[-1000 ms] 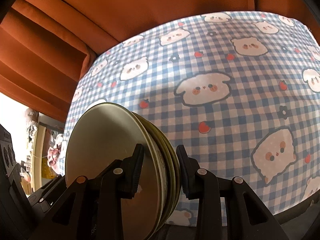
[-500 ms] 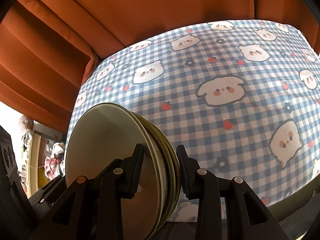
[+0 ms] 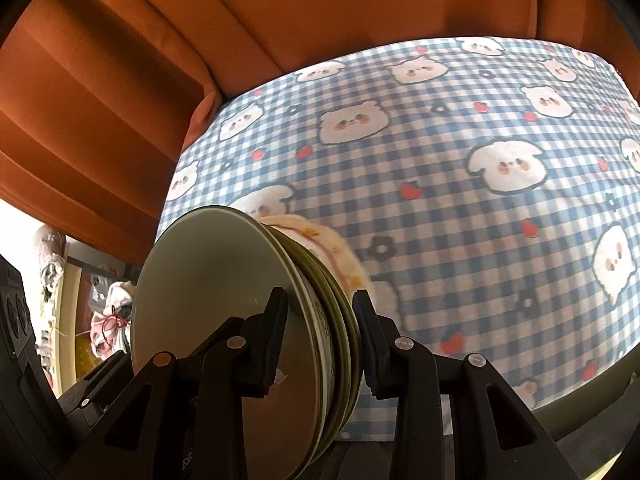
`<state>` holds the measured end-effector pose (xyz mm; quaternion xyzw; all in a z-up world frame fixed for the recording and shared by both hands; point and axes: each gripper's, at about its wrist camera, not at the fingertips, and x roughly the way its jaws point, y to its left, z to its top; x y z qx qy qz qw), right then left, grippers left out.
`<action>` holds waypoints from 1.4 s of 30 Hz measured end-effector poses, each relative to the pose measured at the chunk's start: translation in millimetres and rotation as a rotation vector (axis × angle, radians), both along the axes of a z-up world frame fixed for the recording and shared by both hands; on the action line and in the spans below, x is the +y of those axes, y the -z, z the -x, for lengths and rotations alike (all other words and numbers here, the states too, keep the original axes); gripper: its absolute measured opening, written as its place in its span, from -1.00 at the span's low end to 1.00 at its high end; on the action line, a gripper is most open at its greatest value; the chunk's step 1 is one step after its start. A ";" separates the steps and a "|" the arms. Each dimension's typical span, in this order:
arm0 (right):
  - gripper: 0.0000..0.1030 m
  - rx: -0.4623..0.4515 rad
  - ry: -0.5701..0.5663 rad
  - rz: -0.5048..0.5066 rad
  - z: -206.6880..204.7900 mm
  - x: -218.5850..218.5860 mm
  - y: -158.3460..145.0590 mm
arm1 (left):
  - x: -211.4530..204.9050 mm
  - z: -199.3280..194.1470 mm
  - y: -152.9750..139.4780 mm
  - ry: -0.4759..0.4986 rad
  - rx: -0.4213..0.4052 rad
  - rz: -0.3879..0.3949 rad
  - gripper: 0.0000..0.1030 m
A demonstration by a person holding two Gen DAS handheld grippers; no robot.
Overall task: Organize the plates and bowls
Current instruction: 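Lift the nested bowls with the right tool over the plate stack, then lower the nested bowls onto the plates and open the right tool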
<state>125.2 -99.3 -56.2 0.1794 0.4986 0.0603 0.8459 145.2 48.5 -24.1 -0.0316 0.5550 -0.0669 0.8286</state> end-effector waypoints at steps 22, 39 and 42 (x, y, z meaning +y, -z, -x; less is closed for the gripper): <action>-0.28 0.101 0.019 0.005 -25.0 57.2 32.2 | 46.0 -22.5 28.9 0.026 0.094 0.006 -0.16; -0.25 0.100 0.016 0.049 -35.9 50.0 31.2 | 35.8 -25.4 30.4 0.056 0.075 -0.006 -0.15; -0.25 0.089 0.030 0.066 -31.6 52.4 30.5 | 34.2 -21.1 29.6 0.084 0.055 -0.019 -0.15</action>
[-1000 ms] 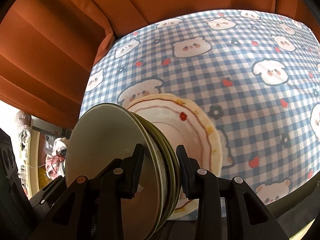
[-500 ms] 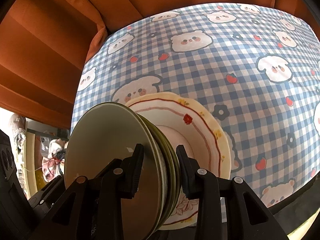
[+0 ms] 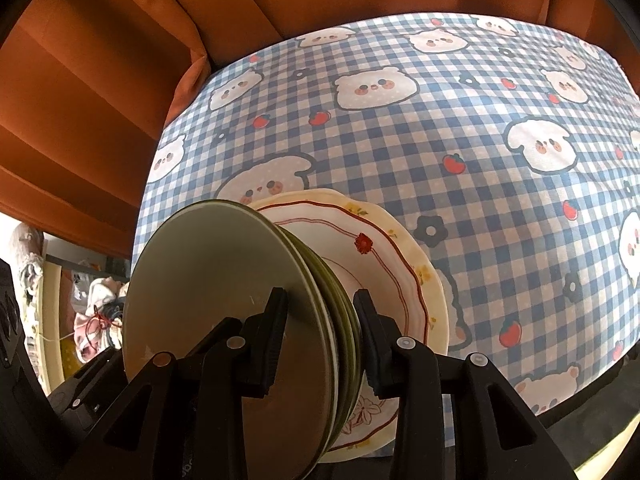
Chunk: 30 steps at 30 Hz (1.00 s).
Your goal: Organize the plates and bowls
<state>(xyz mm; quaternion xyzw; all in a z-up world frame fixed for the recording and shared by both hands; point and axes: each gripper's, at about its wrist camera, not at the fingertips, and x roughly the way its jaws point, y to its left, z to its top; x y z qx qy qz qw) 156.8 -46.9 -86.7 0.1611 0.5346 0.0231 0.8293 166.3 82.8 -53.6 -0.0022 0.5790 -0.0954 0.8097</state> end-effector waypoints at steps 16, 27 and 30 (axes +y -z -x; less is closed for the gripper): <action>0.36 -0.098 0.032 0.132 34.7 1.1 -20.2 | 16.8 30.4 -19.2 -0.019 -0.169 0.037 0.53; 0.40 -0.307 -0.074 0.165 78.6 -21.7 -51.7 | -10.6 79.1 -48.4 -0.118 -0.305 0.019 0.57; 0.41 -0.359 -0.078 0.169 96.5 -37.7 -57.3 | -25.7 94.7 -53.6 -0.147 -0.367 -0.017 0.57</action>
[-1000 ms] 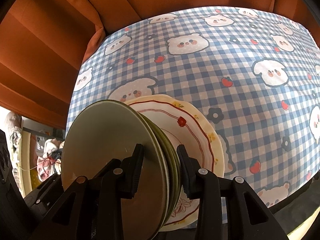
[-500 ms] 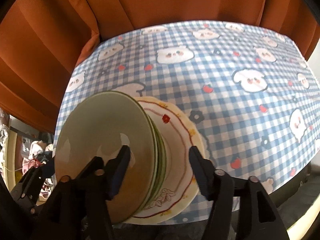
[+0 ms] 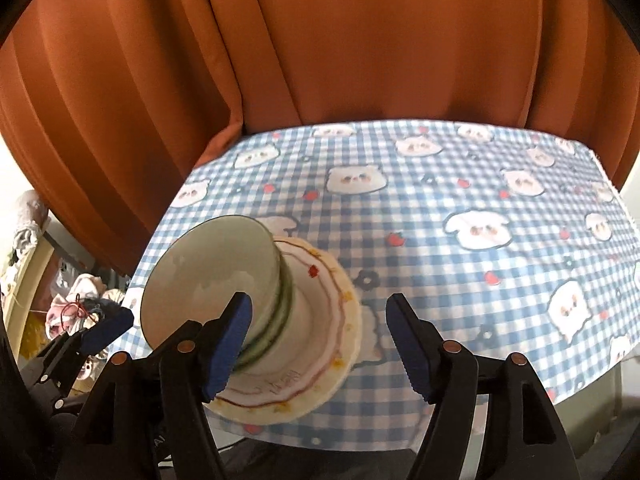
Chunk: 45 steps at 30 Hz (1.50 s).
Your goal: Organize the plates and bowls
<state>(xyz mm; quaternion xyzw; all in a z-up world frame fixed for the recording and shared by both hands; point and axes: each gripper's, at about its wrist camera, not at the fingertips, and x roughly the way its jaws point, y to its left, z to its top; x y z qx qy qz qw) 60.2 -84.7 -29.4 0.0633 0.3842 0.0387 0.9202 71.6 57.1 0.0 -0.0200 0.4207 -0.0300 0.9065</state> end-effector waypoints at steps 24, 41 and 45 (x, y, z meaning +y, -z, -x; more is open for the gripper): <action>0.65 -0.164 0.106 0.050 122.4 -114.8 38.7 | -68.8 106.2 18.7 -0.025 -0.193 -0.041 0.88; 0.73 -0.182 0.109 0.067 129.3 -112.2 31.6 | -63.4 106.2 16.7 -0.038 -0.191 -0.024 0.95; 0.73 -0.186 0.113 0.071 129.0 -111.5 31.2 | -64.4 105.0 15.8 -0.028 -0.195 -0.017 0.97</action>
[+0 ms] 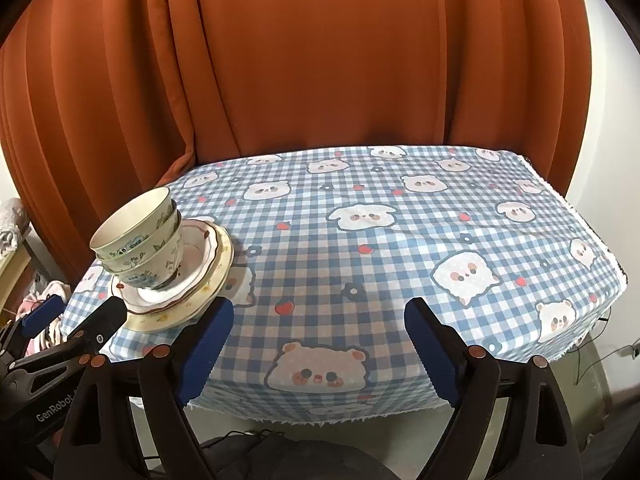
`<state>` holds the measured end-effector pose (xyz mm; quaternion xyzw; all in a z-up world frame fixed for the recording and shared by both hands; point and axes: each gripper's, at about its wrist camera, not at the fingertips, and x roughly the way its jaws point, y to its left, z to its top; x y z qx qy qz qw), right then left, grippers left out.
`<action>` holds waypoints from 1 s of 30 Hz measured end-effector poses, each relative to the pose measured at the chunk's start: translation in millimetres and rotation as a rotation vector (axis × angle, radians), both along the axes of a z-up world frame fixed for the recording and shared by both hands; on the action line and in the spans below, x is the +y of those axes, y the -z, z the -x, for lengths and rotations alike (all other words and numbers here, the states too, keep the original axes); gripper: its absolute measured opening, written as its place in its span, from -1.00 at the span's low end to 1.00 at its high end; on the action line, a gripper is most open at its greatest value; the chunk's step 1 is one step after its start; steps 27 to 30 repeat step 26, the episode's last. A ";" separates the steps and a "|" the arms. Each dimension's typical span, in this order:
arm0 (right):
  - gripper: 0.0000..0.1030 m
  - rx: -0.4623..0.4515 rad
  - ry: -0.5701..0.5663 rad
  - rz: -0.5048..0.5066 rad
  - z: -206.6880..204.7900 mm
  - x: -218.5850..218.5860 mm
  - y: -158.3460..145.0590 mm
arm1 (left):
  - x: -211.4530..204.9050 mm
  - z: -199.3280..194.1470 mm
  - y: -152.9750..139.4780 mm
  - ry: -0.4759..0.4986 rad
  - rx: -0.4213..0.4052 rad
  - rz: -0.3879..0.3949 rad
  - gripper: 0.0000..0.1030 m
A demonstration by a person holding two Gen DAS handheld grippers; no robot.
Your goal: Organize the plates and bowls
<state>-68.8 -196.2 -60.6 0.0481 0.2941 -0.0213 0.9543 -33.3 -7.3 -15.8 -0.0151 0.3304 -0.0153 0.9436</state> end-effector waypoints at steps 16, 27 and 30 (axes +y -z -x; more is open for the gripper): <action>0.74 0.004 0.011 0.002 -1.6 -3.5 0.3 | -3.4 -0.5 0.1 0.007 0.002 -0.001 1.00; 0.74 -0.001 0.007 0.014 -2.5 -6.1 -0.2 | -9.5 -1.1 0.1 0.019 -0.001 -0.011 0.99; 0.74 -0.001 0.007 0.014 -2.5 -6.1 -0.2 | -9.5 -1.1 0.1 0.019 -0.001 -0.011 0.99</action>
